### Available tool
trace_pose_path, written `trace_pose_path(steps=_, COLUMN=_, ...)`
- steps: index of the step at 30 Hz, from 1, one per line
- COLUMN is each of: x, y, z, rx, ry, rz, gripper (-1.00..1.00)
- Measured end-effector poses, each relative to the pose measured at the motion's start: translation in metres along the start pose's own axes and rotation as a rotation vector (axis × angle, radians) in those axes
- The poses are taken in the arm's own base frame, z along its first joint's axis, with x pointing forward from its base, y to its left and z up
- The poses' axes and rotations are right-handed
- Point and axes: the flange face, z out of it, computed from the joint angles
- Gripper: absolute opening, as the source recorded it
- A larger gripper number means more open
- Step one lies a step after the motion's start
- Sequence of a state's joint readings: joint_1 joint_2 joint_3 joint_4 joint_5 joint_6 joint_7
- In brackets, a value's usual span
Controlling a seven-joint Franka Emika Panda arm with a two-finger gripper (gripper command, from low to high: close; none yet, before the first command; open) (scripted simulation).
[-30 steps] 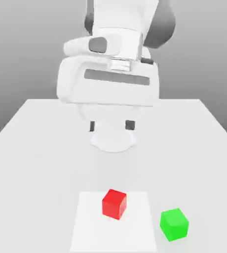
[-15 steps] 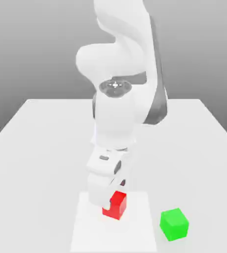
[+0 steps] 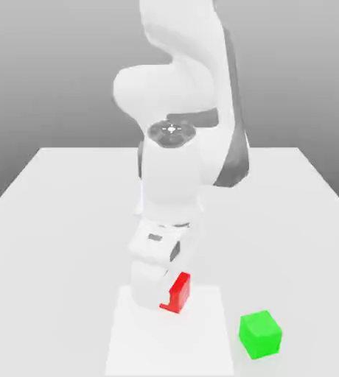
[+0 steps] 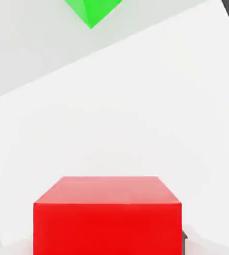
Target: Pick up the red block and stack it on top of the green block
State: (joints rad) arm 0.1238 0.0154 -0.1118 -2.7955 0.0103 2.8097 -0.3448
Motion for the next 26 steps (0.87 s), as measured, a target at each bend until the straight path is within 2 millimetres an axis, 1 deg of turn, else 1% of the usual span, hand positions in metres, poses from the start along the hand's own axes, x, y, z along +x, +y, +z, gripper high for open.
trace_pose_path(steps=5, x=0.023, y=-0.01, z=-0.014, rx=0.003, ry=0.001, rz=0.137, gripper=-1.0)
trace_pose_path(steps=6, x=0.03, y=-0.017, z=-0.016, rx=0.004, ry=0.001, rz=0.157, gripper=-1.0)
trace_pose_path(steps=7, x=0.038, y=-0.029, z=-0.018, rx=0.004, ry=0.001, rz=0.166, gripper=-1.0)
trace_pose_path(steps=9, x=0.053, y=-0.058, z=-0.022, rx=0.005, ry=0.001, rz=0.172, gripper=-1.0)
trace_pose_path(steps=10, x=0.059, y=-0.067, z=-0.024, rx=0.006, ry=0.001, rz=0.191, gripper=-1.0)
trace_pose_path(steps=12, x=0.069, y=-0.076, z=-0.029, rx=0.005, ry=0.0, rz=0.248, gripper=-1.0)
trace_pose_path(steps=17, x=0.093, y=-0.114, z=-0.039, rx=0.001, ry=0.0, rz=0.365, gripper=-1.0)
trace_pose_path(steps=18, x=0.097, y=-0.12, z=-0.038, rx=0.0, ry=0.0, rz=0.386, gripper=-1.0)
trace_pose_path(steps=19, x=0.099, y=-0.121, z=-0.031, rx=-0.001, ry=0.0, rz=0.4, gripper=-1.0)
trace_pose_path(steps=22, x=0.101, y=-0.121, z=0.003, rx=-0.002, ry=0.0, rz=0.412, gripper=-1.0)
trace_pose_path(steps=23, x=0.101, y=-0.122, z=0.015, rx=-0.002, ry=0.0, rz=0.413, gripper=1.0)
trace_pose_path(steps=26, x=0.101, y=-0.122, z=0.015, rx=-0.002, ry=0.0, rz=0.413, gripper=1.0)
